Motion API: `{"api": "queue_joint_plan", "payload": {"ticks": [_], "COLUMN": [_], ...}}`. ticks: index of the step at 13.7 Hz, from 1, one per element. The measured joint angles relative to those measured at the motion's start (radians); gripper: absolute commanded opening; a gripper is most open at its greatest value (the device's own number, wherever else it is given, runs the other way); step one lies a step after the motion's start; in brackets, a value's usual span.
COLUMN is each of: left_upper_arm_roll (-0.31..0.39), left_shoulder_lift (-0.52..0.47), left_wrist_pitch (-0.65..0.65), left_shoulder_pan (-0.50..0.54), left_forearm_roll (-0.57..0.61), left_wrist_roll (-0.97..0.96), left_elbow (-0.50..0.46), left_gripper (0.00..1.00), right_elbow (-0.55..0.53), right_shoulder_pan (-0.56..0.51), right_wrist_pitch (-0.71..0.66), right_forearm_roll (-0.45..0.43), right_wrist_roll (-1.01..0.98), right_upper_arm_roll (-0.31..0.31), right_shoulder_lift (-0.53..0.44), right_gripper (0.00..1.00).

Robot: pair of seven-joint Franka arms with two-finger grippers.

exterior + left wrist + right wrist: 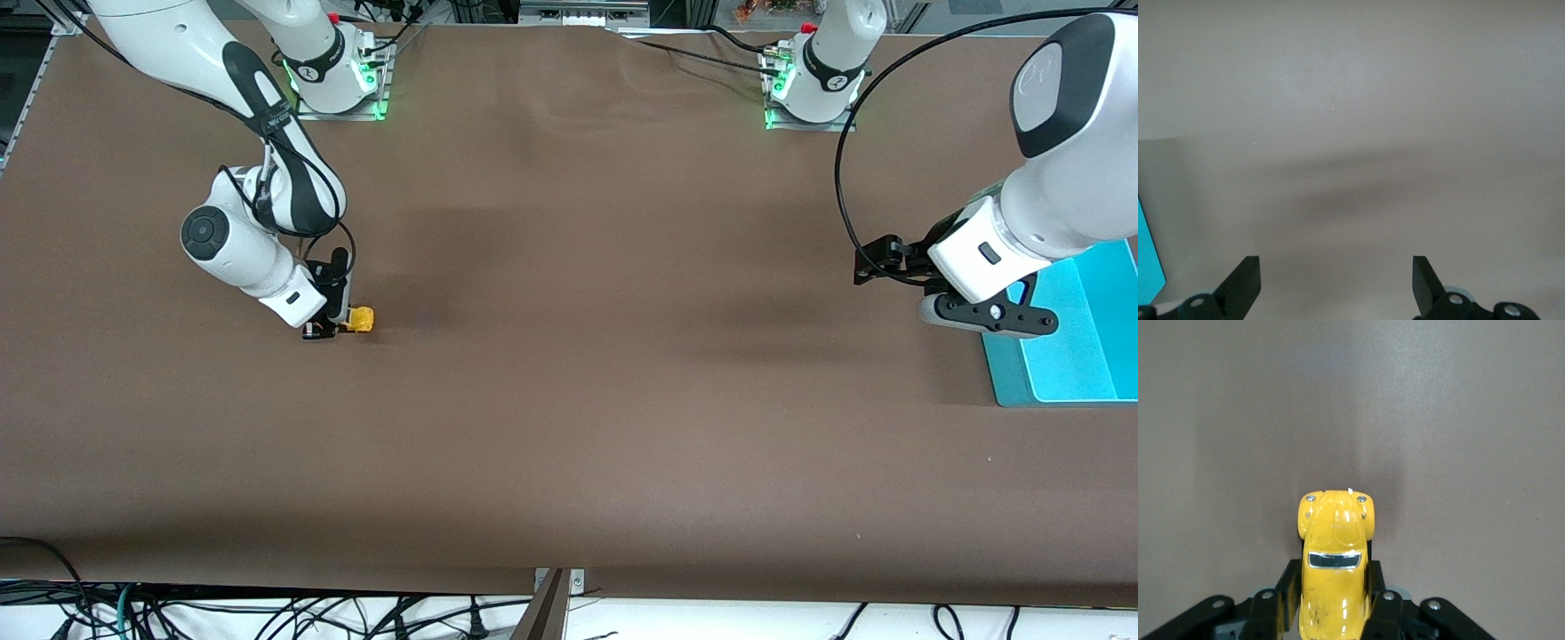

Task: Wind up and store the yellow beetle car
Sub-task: 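Drag the held car backward along the table with the right gripper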

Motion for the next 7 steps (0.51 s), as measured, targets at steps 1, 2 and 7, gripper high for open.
{"api": "queue_joint_plan", "payload": {"ticks": [1, 2, 7], "left_upper_arm_roll": [0.000, 0.000, -0.001], "left_shoulder_lift": [0.000, 0.000, 0.000], "left_wrist_pitch": [0.000, 0.000, 0.000], "left_shoulder_pan": [0.000, 0.000, 0.000], "left_forearm_roll": [0.000, 0.000, 0.000], "left_wrist_roll": [0.000, 0.000, 0.000], "left_elbow": [0.000, 0.000, 0.000], "left_gripper": [1.00, 1.00, 1.00], "right_elbow": [-0.002, -0.005, -0.013], "right_shoulder_pan": [0.000, -0.001, -0.039], "right_wrist_pitch": [0.002, 0.003, 0.003], "right_forearm_roll": [0.000, 0.000, 0.010], "right_wrist_roll": [-0.013, -0.030, -0.172], "right_upper_arm_roll": [-0.001, -0.006, -0.091], "right_shoulder_lift": [-0.001, -0.003, -0.007], "right_gripper": [0.18, 0.18, 0.22]}}
